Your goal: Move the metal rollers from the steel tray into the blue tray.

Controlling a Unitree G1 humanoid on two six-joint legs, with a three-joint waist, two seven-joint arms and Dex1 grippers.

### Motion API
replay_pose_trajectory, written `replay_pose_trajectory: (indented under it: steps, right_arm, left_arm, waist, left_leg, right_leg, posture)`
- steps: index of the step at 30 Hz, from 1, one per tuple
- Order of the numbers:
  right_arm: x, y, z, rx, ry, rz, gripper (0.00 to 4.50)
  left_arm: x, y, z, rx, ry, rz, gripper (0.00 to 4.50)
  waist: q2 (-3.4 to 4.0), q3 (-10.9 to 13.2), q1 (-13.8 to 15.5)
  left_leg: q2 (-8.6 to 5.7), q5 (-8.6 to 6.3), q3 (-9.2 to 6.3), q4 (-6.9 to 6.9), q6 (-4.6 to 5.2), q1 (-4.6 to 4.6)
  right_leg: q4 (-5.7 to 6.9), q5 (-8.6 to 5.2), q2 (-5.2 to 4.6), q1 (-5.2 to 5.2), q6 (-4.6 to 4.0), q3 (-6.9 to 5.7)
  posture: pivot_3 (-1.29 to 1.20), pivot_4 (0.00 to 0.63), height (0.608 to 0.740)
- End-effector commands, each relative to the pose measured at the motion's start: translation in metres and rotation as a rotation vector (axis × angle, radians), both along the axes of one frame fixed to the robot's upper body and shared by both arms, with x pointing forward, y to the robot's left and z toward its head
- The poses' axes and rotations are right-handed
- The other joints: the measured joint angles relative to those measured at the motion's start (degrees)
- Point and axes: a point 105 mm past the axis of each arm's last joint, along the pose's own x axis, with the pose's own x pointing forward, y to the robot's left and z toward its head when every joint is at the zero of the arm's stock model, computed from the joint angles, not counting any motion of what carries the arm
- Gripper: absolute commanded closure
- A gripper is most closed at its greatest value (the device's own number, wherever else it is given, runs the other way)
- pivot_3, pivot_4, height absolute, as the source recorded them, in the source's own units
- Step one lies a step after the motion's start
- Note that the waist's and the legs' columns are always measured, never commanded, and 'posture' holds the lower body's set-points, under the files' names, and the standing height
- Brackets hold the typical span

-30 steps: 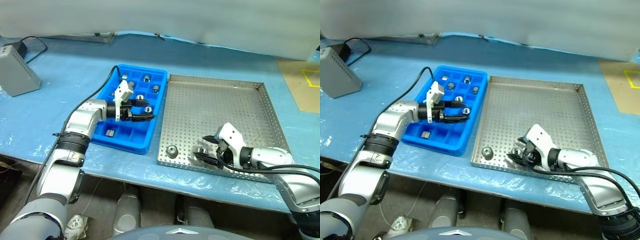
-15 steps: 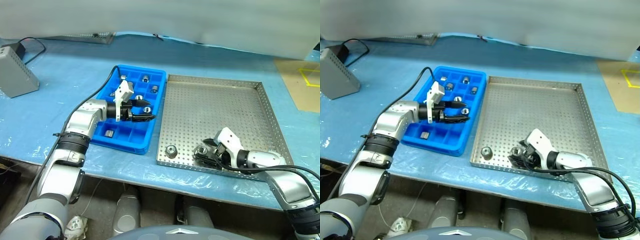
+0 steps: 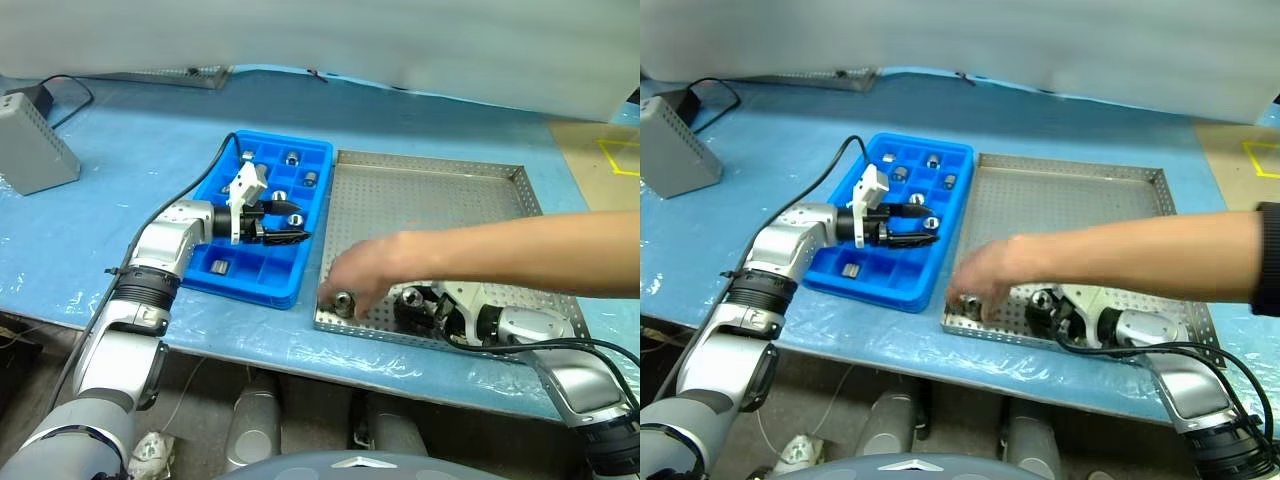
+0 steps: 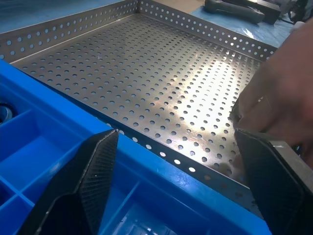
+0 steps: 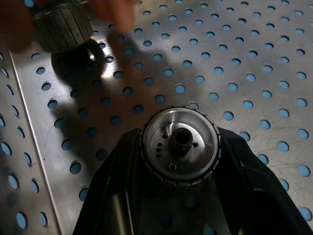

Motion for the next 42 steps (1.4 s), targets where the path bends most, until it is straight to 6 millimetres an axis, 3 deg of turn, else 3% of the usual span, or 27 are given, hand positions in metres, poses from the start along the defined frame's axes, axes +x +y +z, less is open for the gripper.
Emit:
replay_pose_trajectory:
  steps: [1,13,23,25,33,42]
  right_arm:
    - [-0.005,-0.006,-0.01,-0.021,0.032,-0.022,2.87]
    - [-0.001,-0.006,-0.004,-0.002,0.007,-0.044,2.87]
    - [0.036,0.051,0.082,0.159,-0.225,0.067,2.87]
    - [0.041,0.061,0.091,0.168,-0.248,0.09,2.87]
    - [0.062,0.094,0.112,0.197,-0.293,0.185,2.87]
    - [0.084,0.142,0.121,0.291,-0.283,0.32,2.87]
  left_arm:
    - [0.001,-0.001,0.013,-0.002,-0.051,-0.013,0.48]
    - [0.001,-0.004,0.013,-0.004,-0.05,-0.016,0.48]
    - [0.004,0.0,0.018,-0.022,-0.06,0.01,0.48]
    - [0.005,0.003,0.02,-0.025,-0.067,0.025,0.48]
    - [0.011,0.035,0.036,-0.018,-0.11,0.124,0.48]
    - [0.004,0.087,0.041,0.022,-0.147,0.308,0.48]
  waist:
    - [0.0,0.0,0.0]
    - [0.0,0.0,0.0]
    - [0.02,0.0,-0.5]
    - [0.02,0.0,-0.4]
    - [0.03,0.0,0.0]
    - [0.02,0.0,0.3]
  left_leg:
    - [0.0,0.0,0.0,0.0,0.0,0.0]
    - [-0.01,-0.01,0.0,0.01,0.01,0.01]
    - [0.03,0.02,0.0,-0.03,-0.03,-0.02]
    - [0.03,0.02,0.0,-0.05,-0.03,-0.03]
    - [0.02,0.0,0.01,-0.02,0.0,-0.33]
    - [0.05,0.04,-0.04,-0.1,-0.09,-0.3]
  right_leg:
    - [-0.01,-0.01,0.0,0.0,0.02,0.0]
    - [-0.01,-0.02,0.0,0.03,0.04,0.0]
    - [0.09,0.01,0.03,-0.14,-0.01,0.01]
    - [0.09,0.01,0.03,-0.15,-0.04,0.0]
    - [0.1,0.01,0.01,-0.36,-0.07,-0.01]
    - [0.18,-0.01,0.01,-0.41,-0.13,-0.07]
  posture:
    - [0.01,0.15,0.74]
    - [0.01,0.15,0.74]
    - [0.03,0.15,0.74]
    - [0.03,0.15,0.74]
    - [0.13,0.15,0.74]
    - [0.29,0.15,0.74]
